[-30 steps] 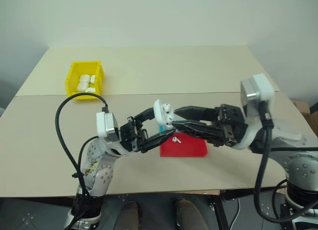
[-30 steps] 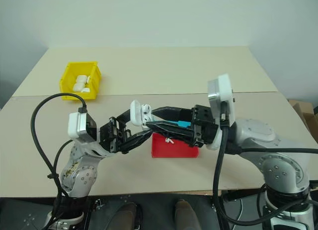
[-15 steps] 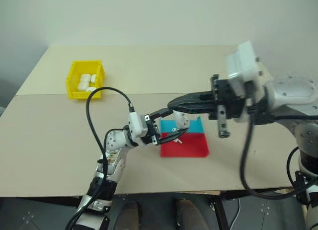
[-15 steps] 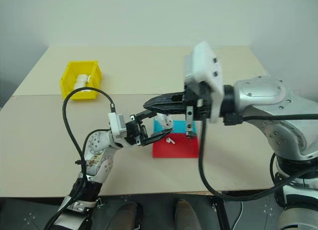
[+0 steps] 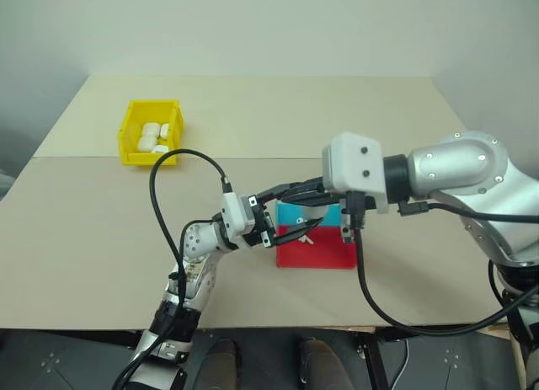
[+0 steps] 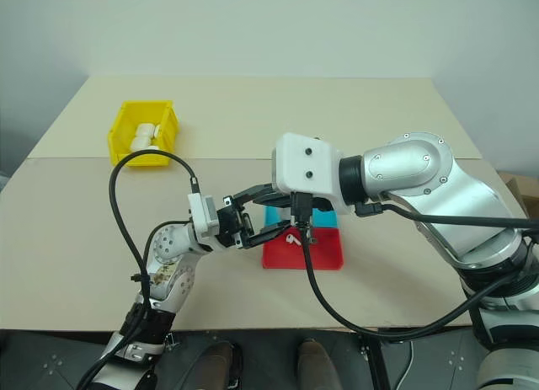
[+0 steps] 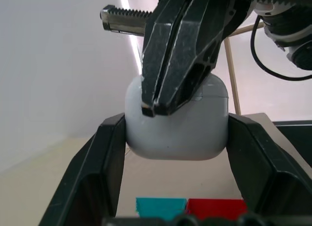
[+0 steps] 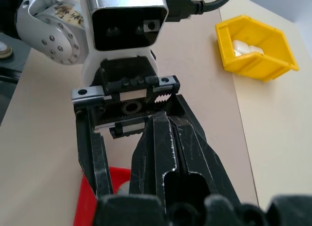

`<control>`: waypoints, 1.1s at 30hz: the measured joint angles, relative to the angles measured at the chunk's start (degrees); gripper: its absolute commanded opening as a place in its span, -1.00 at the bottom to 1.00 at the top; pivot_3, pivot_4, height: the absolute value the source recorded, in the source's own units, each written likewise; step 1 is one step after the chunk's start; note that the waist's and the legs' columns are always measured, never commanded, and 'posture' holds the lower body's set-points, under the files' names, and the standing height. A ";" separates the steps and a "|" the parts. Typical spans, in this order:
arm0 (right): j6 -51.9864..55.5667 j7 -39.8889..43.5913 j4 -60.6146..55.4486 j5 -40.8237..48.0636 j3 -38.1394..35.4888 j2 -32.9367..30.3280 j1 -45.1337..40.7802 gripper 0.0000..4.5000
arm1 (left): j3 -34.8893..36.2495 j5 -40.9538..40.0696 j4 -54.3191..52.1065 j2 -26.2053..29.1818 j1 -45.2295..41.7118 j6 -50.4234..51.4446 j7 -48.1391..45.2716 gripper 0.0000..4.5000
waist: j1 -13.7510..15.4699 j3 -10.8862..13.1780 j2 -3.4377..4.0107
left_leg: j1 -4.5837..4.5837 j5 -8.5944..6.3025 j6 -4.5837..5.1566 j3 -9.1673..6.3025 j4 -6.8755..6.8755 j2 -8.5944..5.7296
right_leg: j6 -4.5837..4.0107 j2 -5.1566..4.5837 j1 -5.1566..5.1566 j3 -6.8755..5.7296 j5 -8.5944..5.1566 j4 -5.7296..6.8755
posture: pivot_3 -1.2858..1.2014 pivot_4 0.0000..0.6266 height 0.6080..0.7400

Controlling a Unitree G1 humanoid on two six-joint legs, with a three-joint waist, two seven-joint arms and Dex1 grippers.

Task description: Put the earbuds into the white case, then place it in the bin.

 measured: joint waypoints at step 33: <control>2.41 -14.70 3.73 5.12 -19.57 6.40 20.33 -0.99 | 22.98 24.77 69.28 13.63 -47.85 8.69 68.33 0.23 | 0.98 0.01 -0.06 | -0.54 -0.02 -0.01 -0.08 0.15 -0.21 | 0.36 -0.16 -0.15 -0.15 0.31 -0.14 | 0.03 -0.52 1.00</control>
